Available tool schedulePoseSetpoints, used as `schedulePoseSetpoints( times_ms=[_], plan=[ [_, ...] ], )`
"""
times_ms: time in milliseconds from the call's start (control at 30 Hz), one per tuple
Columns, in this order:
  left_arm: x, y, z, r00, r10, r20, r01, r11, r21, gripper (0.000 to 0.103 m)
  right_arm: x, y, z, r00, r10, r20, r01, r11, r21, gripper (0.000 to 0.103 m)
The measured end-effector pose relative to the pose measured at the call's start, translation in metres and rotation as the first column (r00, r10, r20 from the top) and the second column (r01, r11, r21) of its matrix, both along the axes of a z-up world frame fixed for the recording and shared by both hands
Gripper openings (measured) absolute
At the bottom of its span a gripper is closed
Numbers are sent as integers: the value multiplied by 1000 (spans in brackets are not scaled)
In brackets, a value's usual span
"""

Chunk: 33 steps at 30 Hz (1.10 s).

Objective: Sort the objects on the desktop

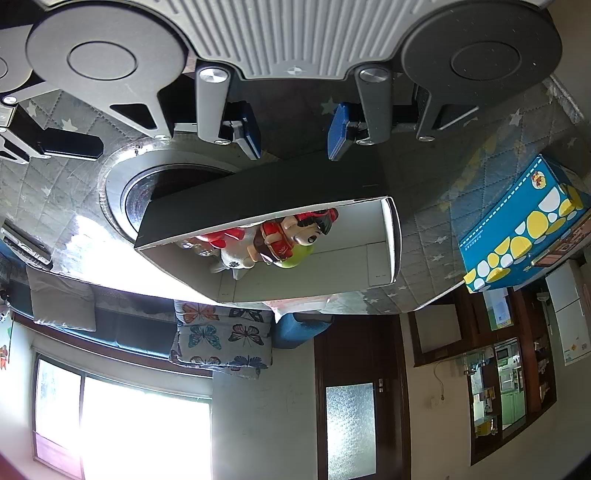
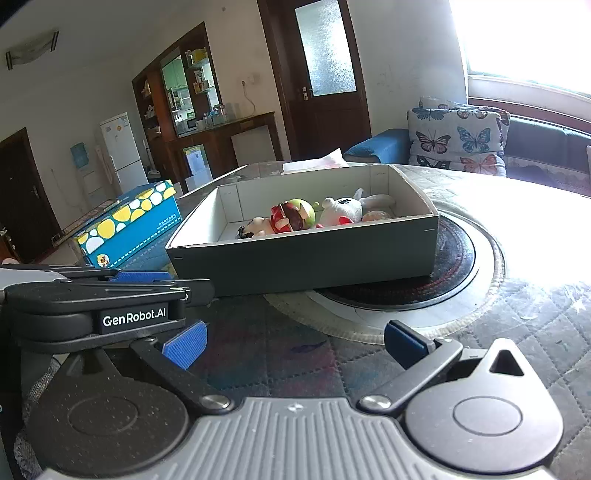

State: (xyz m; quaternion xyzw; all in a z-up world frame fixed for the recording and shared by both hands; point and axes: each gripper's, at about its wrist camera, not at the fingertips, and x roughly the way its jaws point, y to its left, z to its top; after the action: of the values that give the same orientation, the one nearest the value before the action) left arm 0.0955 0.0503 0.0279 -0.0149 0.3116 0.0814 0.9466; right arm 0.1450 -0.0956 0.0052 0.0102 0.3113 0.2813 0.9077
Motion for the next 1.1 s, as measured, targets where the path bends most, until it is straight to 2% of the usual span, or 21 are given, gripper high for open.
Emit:
schedulePoseSetpoints(
  times_ms=[1100],
  plan=[
    [14, 13, -9, 999, 40, -14, -40, 999, 4, 42, 21, 12, -11, 999, -24, -25, 23, 999, -24, 103]
  ],
)
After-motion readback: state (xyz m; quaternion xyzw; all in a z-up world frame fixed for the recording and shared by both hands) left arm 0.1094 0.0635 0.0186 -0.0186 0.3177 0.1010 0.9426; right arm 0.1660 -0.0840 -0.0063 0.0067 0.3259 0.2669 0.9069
